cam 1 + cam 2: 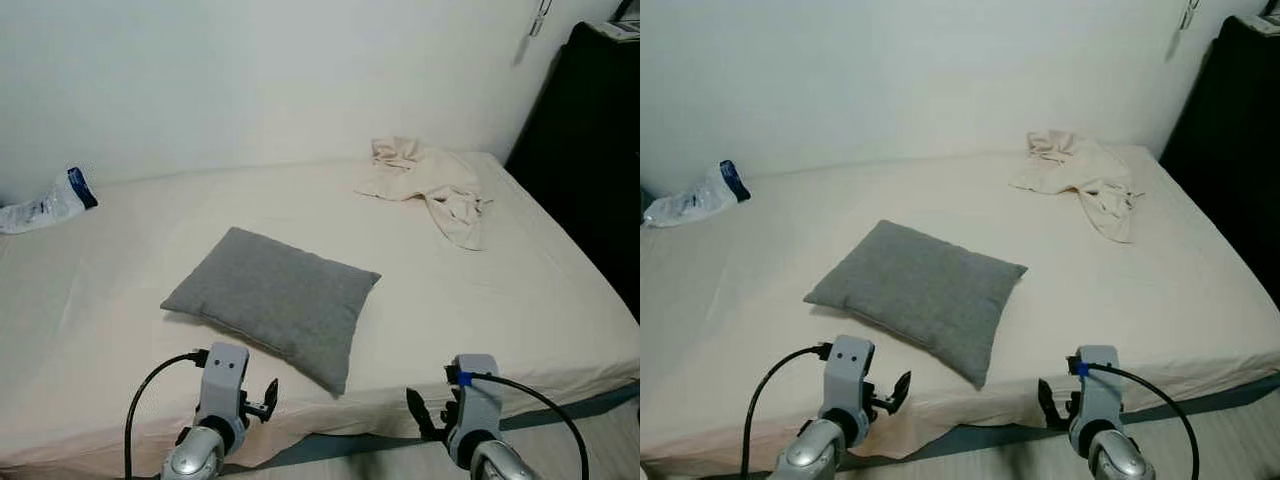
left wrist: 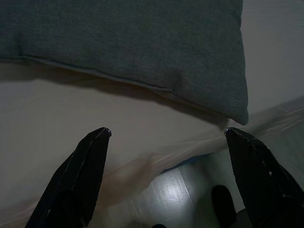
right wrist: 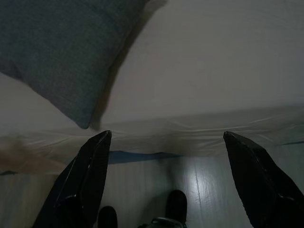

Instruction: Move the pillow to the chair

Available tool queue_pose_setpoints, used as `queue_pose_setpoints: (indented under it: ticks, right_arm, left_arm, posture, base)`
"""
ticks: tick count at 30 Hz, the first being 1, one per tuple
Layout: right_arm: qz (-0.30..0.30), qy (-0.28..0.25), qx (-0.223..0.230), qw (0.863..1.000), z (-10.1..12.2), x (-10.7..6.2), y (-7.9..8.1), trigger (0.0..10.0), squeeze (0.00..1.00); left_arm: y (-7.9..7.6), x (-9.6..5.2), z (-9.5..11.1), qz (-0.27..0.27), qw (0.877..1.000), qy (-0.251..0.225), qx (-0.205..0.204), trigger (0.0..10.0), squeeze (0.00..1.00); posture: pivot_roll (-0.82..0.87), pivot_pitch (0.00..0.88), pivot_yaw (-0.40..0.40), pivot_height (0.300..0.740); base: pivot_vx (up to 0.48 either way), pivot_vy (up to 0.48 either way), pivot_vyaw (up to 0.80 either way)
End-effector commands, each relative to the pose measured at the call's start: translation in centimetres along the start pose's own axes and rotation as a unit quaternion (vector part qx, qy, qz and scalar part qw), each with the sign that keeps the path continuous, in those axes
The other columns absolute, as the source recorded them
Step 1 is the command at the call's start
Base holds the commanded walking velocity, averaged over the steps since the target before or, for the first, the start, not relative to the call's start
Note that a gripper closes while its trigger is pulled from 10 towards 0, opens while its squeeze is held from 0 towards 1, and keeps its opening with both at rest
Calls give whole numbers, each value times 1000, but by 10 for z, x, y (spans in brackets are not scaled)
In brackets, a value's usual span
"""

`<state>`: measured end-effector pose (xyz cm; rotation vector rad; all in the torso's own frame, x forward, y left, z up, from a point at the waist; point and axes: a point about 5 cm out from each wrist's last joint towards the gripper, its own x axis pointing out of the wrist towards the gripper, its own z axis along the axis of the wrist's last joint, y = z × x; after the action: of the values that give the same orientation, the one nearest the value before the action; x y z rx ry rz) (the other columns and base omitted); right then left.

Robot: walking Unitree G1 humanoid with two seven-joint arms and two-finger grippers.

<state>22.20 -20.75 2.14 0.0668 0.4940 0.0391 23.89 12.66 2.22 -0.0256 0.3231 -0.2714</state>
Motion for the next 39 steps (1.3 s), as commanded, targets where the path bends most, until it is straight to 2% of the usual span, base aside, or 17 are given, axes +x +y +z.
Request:
queue_pose_setpoints:
  ticks: [1, 9, 14, 21, 25, 28, 29, 30, 36, 38, 39]
  right_arm:
    - [-6, 11, 13, 1000, -7, 0, -1, 10000, 0]
    - [-17, 10, 25, 1000, -5, 3, -5, 10000, 0]
    - [-29, -3, 58, 998, 2, 9, -12, 10000, 0]
    - [-34, -7, 80, 996, 5, 14, -15, 10000, 0]
    - [-29, -20, 115, 993, 12, 21, -16, 10000, 0]
    - [-21, -36, 173, 984, 21, 27, -18, 10000, 0]
    - [-21, -36, 173, 984, 21, 27, -18, 10000, 0]
    - [-14, -37, 201, 979, 23, 29, -17, 10000, 0]
    - [1, -21, 205, 978, 17, 28, -13, 10000, 0]
    - [3, -16, 205, 979, 14, 28, -12, 10000, 0]
    - [3, -16, 205, 979, 14, 28, -12, 10000, 0]
  left_arm:
    - [3, -1, -4, 4, 1000, 10, -7, 10000, 0]
    - [13, 4, 3, 18, 1000, 1, 0, 10000, 0]
    - [15, 5, 4, 27, 1000, -1, 5, 10000, 0]
    - [16, 5, 5, 29, 1000, -2, 9, 10000, 0]
    - [19, 6, 7, 34, 999, -6, 16, 10000, 0]
    - [19, 8, 13, 34, 999, -21, 34, 10000, 0]
    - [19, 8, 13, 34, 999, -21, 34, 10000, 0]
    - [18, 9, 19, 31, 998, -37, 45, 10000, 0]
    - [14, 8, 35, 25, 991, -89, 91, 10000, 0]
    - [12, 7, 43, 24, 984, -119, 127, 10000, 0]
    - [12, 7, 43, 24, 984, -119, 127, 10000, 0]
  posture:
    - [-88, 102, 48, 680]
    - [-88, 98, 48, 640]
    - [-85, 103, 49, 610]
    - [-84, 104, 48, 590]
    - [-81, 104, 50, 575]
    - [-78, 105, 50, 560]
    - [-78, 105, 50, 560]
    - [-79, 106, 49, 550]
    - [-78, 106, 48, 525]
    - [-81, 110, 47, 515]
    - [-81, 110, 47, 515]
  base:
    - [0, 0, 0]
    - [0, 0, 0]
    - [0, 0, 0]
    - [0, 0, 0]
    - [0, 0, 0]
    - [0, 0, 0]
    - [0, 0, 0]
    - [0, 0, 0]
    - [0, 0, 0]
    - [0, 0, 0]
    - [0, 0, 0]
